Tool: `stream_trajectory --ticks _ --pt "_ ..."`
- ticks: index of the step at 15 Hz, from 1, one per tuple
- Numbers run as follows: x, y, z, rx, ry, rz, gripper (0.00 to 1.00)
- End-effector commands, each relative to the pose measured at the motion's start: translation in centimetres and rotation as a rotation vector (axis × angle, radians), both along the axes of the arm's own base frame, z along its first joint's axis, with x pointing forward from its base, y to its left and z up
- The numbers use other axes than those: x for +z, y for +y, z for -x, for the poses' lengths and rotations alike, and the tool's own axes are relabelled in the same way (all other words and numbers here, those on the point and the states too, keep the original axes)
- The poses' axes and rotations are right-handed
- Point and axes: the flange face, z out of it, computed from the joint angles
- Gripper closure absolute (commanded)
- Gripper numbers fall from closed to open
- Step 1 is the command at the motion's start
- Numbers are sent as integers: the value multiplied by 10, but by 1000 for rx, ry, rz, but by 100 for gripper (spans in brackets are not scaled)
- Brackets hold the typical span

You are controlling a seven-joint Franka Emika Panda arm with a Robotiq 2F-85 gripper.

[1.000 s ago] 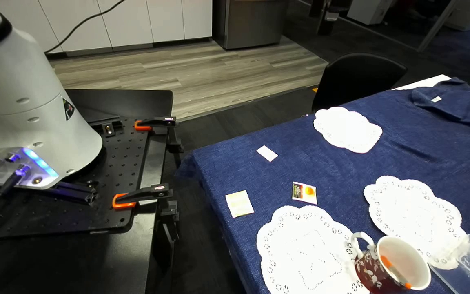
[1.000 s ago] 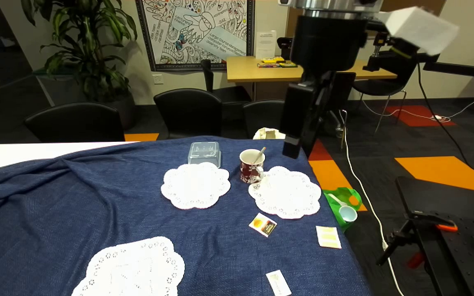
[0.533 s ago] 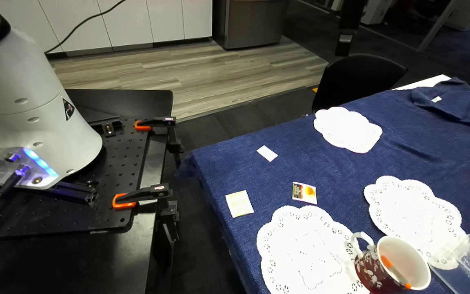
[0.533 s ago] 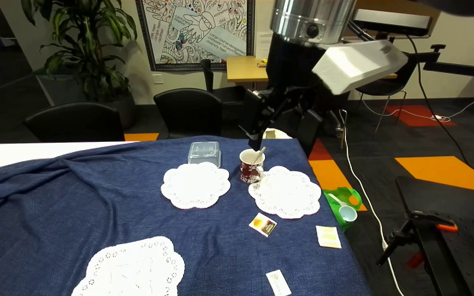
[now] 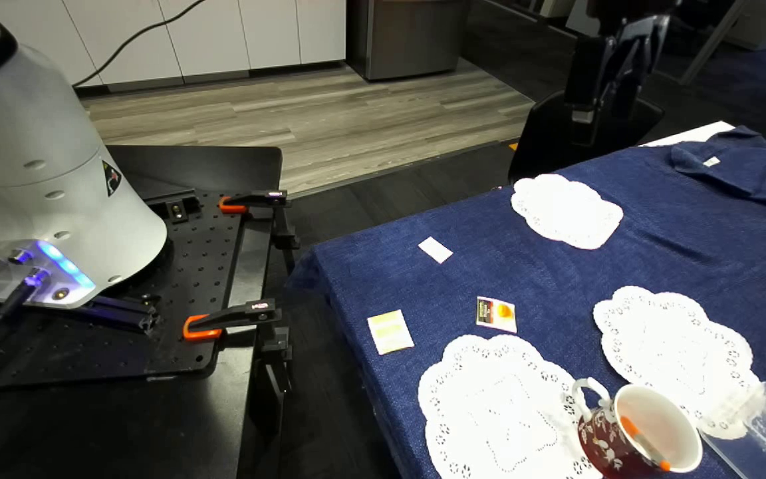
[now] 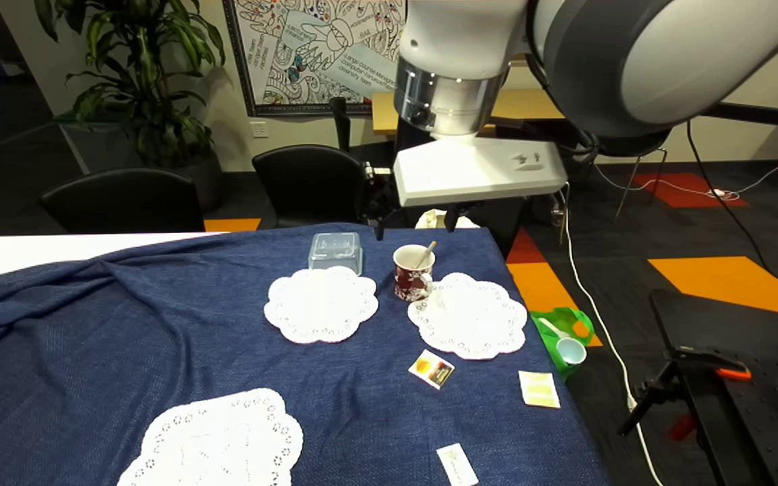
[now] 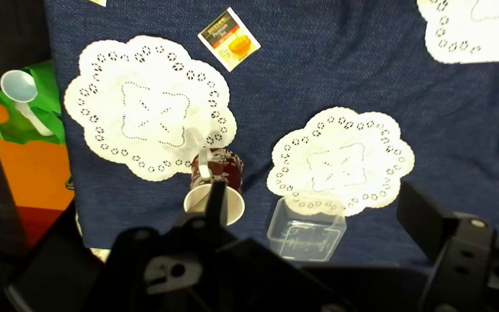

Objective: Put the sharpie on the table

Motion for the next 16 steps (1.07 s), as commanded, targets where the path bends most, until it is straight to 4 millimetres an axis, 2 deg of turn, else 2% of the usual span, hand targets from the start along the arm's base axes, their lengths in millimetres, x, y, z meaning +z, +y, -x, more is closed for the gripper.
stream_trajectory --ticks 1,2,3,5,8,10,16 --pt "-13 -14 -28 -182 -64 55 0" --pt "-19 -16 -32 -183 -60 47 0" --pt "-14 -15 -18 -140 -38 37 0" --pt "-22 -18 -26 -162 -37 40 0" --pt "-23 -17 -29 -166 -41 39 0" --pt "-17 -28 -33 -280 -86 46 0" --pt "-23 -54 -52 -616 -191 21 0"
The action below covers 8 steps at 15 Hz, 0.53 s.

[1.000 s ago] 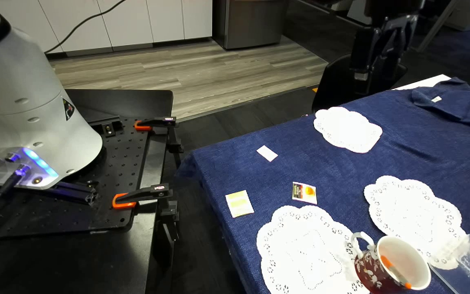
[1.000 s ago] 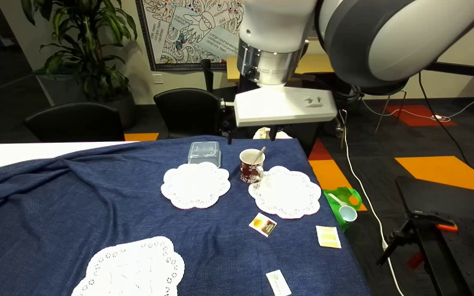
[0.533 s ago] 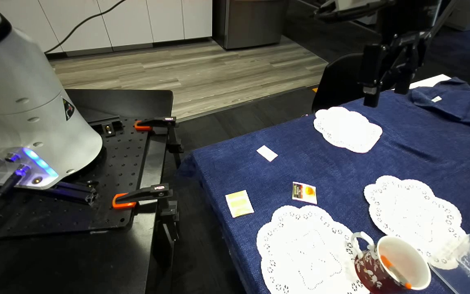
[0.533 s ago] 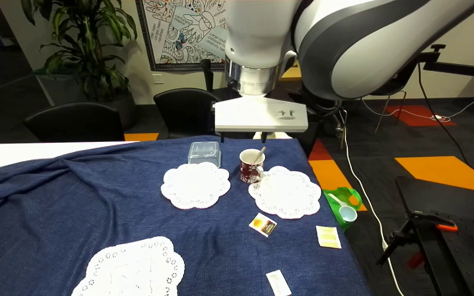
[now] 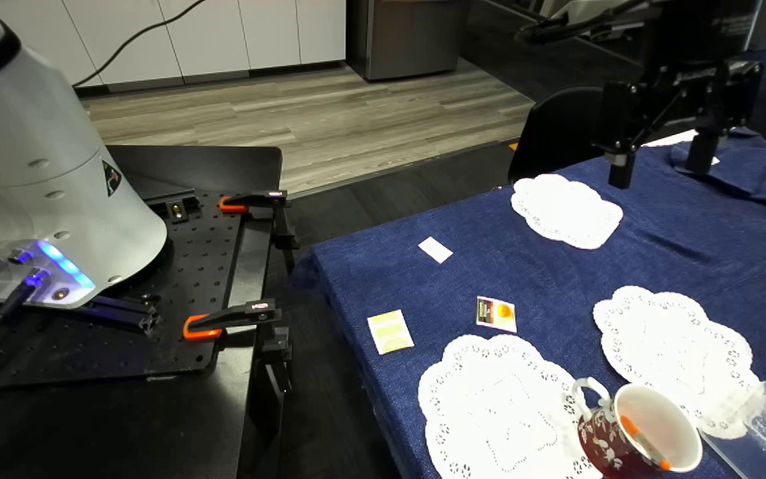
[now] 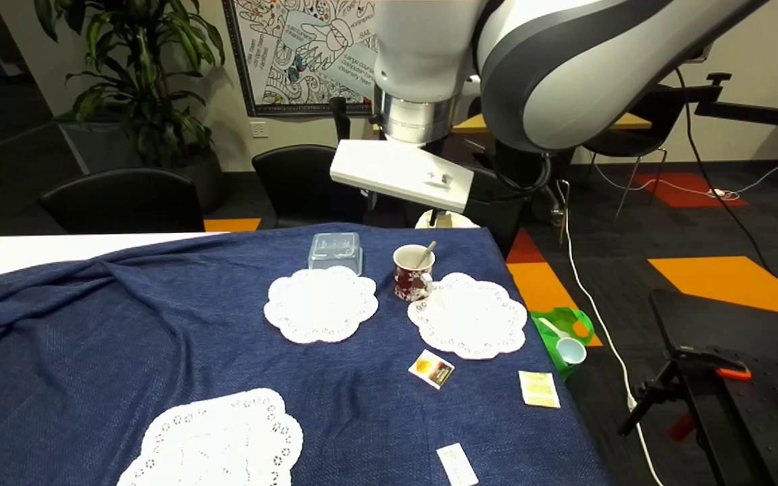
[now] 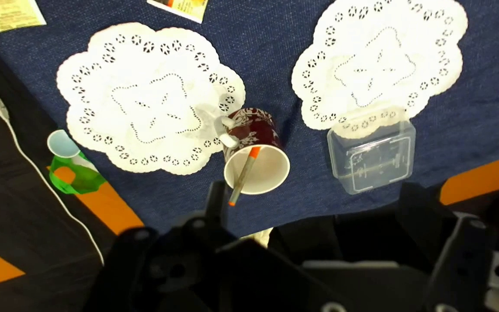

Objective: Put the sharpie on the table

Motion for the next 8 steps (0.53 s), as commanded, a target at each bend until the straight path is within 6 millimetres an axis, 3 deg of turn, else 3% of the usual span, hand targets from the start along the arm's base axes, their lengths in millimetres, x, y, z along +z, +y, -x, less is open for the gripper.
stream_trajectory --ticks 1,8 --pt "-5 -9 -22 -186 -76 4 0" --pt "-47 -29 -50 -519 -152 74 0"
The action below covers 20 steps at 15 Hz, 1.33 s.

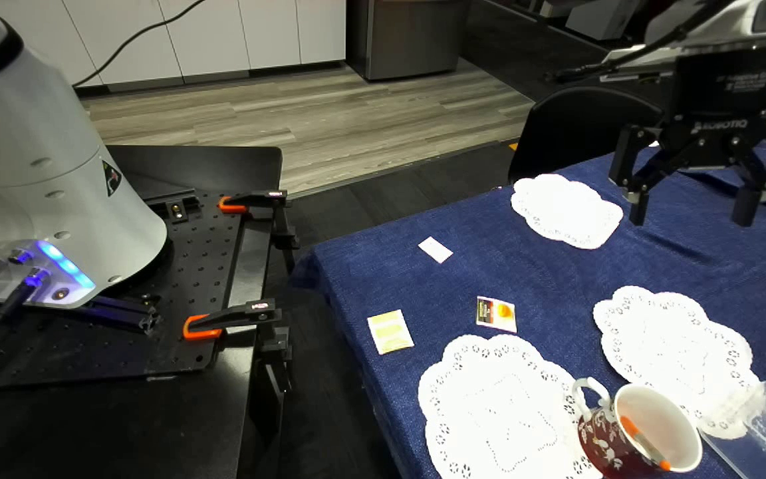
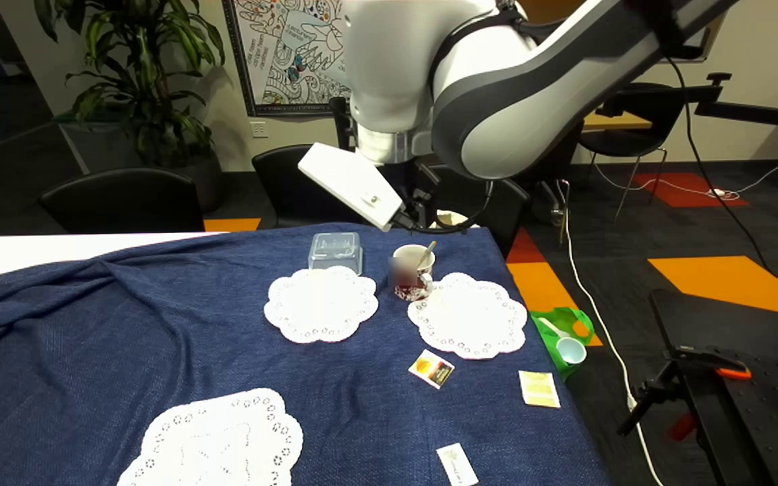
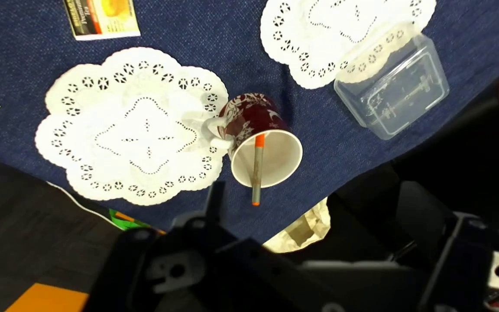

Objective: Put the sharpie on the table

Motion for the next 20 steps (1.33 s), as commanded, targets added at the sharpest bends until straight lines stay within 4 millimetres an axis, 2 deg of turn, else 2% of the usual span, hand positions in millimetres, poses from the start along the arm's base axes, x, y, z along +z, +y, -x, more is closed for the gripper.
stream_trajectory --ticks 1,7,14,20 --pt "-19 -7 -17 -155 -6 81 0" --pt "-53 -24 -15 -312 141 165 0" --pt "-72 -60 -5 -384 308 225 0" --pt "-95 -93 -11 -394 297 252 0"
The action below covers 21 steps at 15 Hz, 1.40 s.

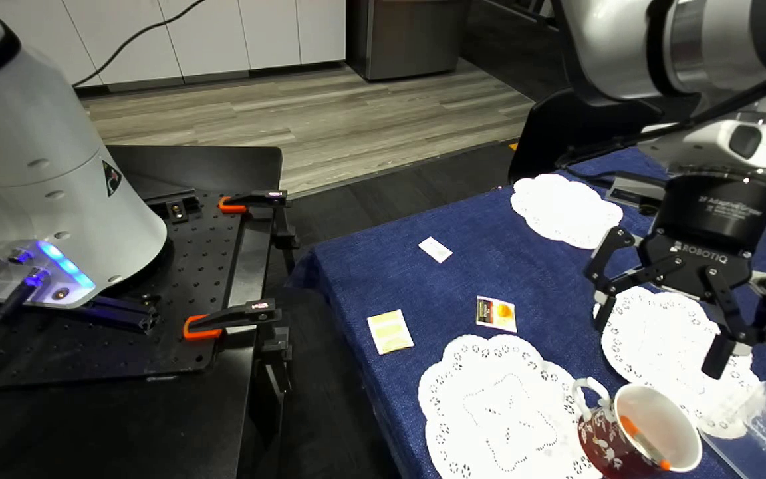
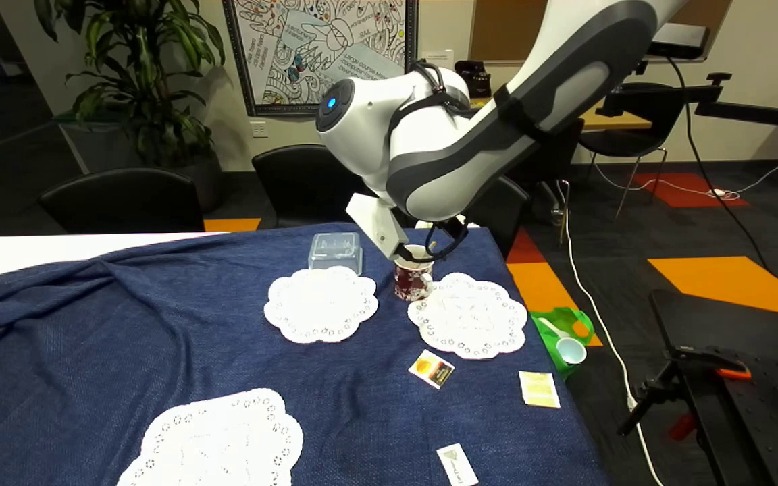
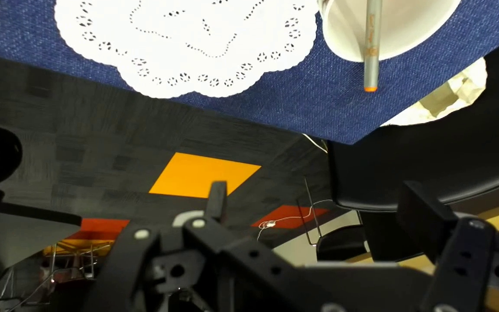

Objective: Put the sharpie on the table

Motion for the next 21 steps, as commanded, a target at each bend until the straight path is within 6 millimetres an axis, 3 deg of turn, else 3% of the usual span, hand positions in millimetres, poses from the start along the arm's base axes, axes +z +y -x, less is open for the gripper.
stream_trajectory --ticks 1,9,12,21 --pt "-10 -18 -14 20 -12 12 0" --pt "-45 -47 -22 11 13 25 4" --pt "-52 -52 -26 12 6 37 16" --pt "-77 -58 -36 31 -12 43 23"
